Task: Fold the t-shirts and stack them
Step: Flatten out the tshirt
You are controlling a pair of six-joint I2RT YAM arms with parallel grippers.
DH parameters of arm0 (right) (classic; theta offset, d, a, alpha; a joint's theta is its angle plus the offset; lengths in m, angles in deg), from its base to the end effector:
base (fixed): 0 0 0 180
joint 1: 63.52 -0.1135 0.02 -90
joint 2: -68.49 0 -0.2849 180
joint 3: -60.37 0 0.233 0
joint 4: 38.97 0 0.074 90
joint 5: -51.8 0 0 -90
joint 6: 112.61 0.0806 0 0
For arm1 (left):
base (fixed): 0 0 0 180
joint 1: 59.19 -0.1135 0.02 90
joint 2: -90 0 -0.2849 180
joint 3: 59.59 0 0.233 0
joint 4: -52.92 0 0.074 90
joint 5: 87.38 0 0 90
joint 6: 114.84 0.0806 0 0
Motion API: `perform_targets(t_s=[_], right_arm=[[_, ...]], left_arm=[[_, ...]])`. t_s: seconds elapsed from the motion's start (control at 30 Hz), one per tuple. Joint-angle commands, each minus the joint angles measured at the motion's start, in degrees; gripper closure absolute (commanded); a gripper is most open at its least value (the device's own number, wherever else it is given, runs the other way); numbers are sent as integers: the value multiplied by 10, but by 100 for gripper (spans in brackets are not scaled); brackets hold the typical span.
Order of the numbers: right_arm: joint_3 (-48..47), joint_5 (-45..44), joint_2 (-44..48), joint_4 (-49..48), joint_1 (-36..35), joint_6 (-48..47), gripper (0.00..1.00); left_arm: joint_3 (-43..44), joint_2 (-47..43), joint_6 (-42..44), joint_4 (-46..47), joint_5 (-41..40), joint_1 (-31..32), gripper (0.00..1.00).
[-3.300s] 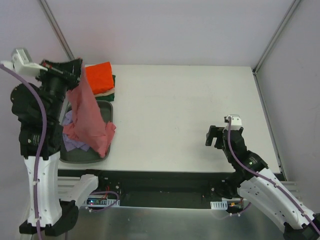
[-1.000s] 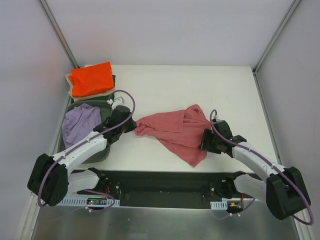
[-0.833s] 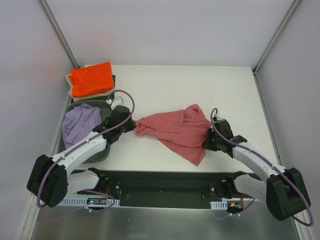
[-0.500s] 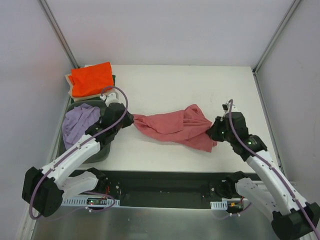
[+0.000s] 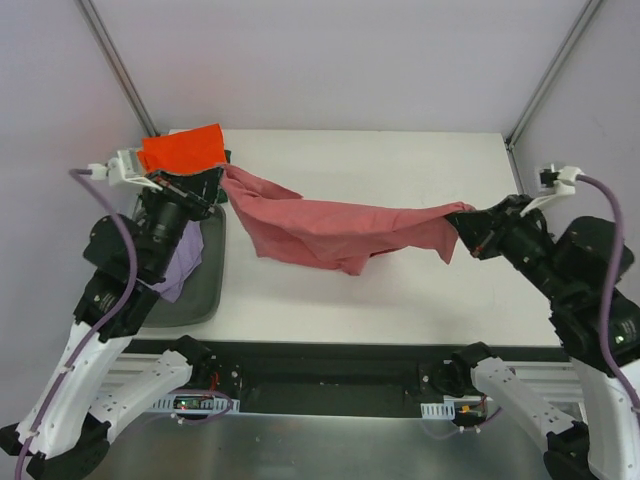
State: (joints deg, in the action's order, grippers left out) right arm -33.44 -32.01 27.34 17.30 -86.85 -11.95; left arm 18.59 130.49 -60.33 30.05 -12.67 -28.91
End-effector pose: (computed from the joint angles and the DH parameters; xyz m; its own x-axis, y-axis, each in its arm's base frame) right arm 0.0890 0.0478 0.4765 -0.1479 0.1365 -0.9795 -0.4733 0.8599 0.1913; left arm 0.1268 -0.0494 0.4798 0.0253 -0.6632 -0.7480 0.3450 0.7080 -0.6162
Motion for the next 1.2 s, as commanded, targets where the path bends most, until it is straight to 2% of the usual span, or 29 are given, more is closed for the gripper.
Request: perform_targets(t_s=[0.0,0.1,0.23,0.37,0.47,0.57,0.67,0.77,0.8,0.9,0.97,1.1,1.17], right_arm=[[-101,63,-18,25,3,0,99],[-140,55,-35,30,2,-7,99],[-182,13,-71,35,2,-23,99],[-219,-49,-156,35,5,-62,99],[-275,-94,-245,27,29,-92,99],[-357,-49,-354,14,82,-102,99],[-489,1,-447,13,125,-102,99],[-620,35,-500,9,153,-97,99],[-635,36,-502,1,159,-95,100],[-588,34,-467,-36,183,-79,99],[-513,30,-421,-60,192,-80,99],[-344,25,-331,-64,211,-82,99],[-240,15,-279,-53,217,-75,100]], left_arm=[[63,-23,40,6,30,-3,100],[95,-22,57,7,35,-3,100],[131,15,88,7,-11,-3,100],[172,105,124,12,-80,-3,100],[236,214,161,12,-123,-10,100],[337,331,150,-14,-50,-59,100],[455,439,149,-38,17,-99,100],[565,484,168,-55,69,-102,100],[590,489,171,-53,75,-102,100],[627,491,185,-54,64,-102,100],[600,472,192,-54,56,-102,100],[451,394,172,-54,21,-102,100],[336,338,155,-53,-3,-102,100]])
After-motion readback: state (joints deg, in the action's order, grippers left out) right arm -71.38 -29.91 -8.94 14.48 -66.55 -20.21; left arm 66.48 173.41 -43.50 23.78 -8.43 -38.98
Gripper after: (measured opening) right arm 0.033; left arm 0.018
